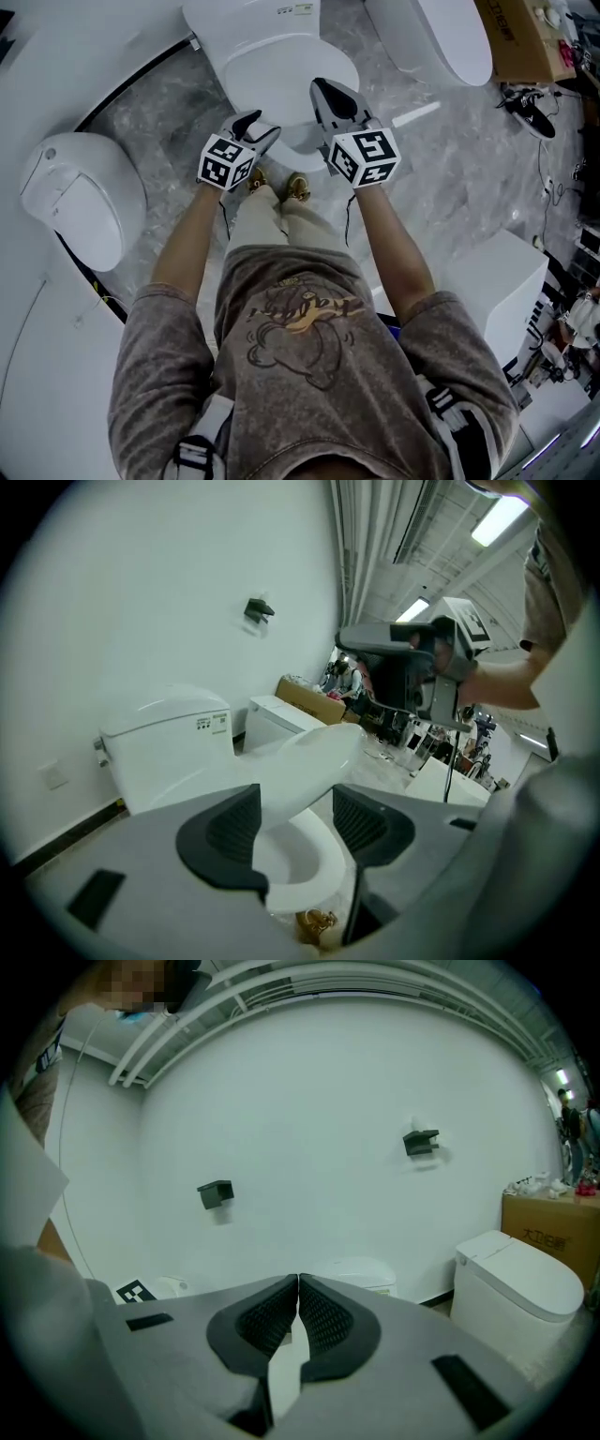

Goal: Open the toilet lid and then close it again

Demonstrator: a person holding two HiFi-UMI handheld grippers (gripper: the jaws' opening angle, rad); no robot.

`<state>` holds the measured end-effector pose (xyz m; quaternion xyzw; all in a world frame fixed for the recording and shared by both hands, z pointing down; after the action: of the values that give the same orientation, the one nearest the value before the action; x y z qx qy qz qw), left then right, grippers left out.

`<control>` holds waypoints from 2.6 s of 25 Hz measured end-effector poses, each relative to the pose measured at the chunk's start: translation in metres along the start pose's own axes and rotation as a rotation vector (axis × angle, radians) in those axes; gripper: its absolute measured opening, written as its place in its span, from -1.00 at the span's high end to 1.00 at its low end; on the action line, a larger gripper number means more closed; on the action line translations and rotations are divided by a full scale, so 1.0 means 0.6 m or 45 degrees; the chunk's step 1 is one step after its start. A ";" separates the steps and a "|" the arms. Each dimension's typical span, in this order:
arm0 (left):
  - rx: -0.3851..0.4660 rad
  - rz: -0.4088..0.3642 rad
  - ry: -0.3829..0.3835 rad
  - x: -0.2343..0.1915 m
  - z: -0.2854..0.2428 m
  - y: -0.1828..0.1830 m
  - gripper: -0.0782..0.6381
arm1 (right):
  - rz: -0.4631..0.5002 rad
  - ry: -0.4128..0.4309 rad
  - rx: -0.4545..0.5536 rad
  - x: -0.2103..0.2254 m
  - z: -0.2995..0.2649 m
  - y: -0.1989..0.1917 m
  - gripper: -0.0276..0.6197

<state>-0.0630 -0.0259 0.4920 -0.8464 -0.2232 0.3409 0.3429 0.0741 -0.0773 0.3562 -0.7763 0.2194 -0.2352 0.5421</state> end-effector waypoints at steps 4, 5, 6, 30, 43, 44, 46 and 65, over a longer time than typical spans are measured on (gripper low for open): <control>-0.040 0.017 -0.029 0.025 -0.006 -0.039 0.11 | -0.033 -0.023 -0.038 0.012 0.027 -0.031 0.82; -0.042 0.050 -0.043 0.027 -0.010 -0.048 0.11 | -0.040 -0.028 -0.048 0.015 0.031 -0.042 0.82; -0.040 0.093 -0.055 0.027 -0.014 -0.058 0.11 | -0.048 -0.032 -0.059 0.017 0.035 -0.054 0.82; -0.347 0.283 0.120 0.028 -0.108 -0.233 0.61 | -0.224 -0.116 -0.242 0.055 0.098 -0.249 0.82; -0.467 0.284 0.224 0.013 -0.159 -0.323 0.75 | -0.292 -0.136 -0.311 0.049 0.109 -0.341 0.82; -0.466 0.297 0.230 0.012 -0.163 -0.330 0.76 | -0.297 -0.136 -0.317 0.046 0.112 -0.350 0.82; -0.460 0.311 0.240 0.008 -0.169 -0.344 0.76 | -0.304 -0.135 -0.327 0.041 0.116 -0.367 0.82; -0.570 0.248 0.359 -0.012 -0.224 -0.422 0.76 | -0.328 -0.132 -0.378 0.042 0.153 -0.432 0.82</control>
<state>-0.0061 0.0806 0.7524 -0.9576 -0.1607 0.1932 0.1408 0.1714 0.0573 0.5765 -0.8804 0.1222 -0.2275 0.3977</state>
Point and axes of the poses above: the fingertips, and each gripper's own axes: z backward along the fingers, x to its right, y out of its top, the point moved 5 cm from there along z, backward along the fingers, and after that the axes turned 6 degrees about z, right-handed, at the moved point
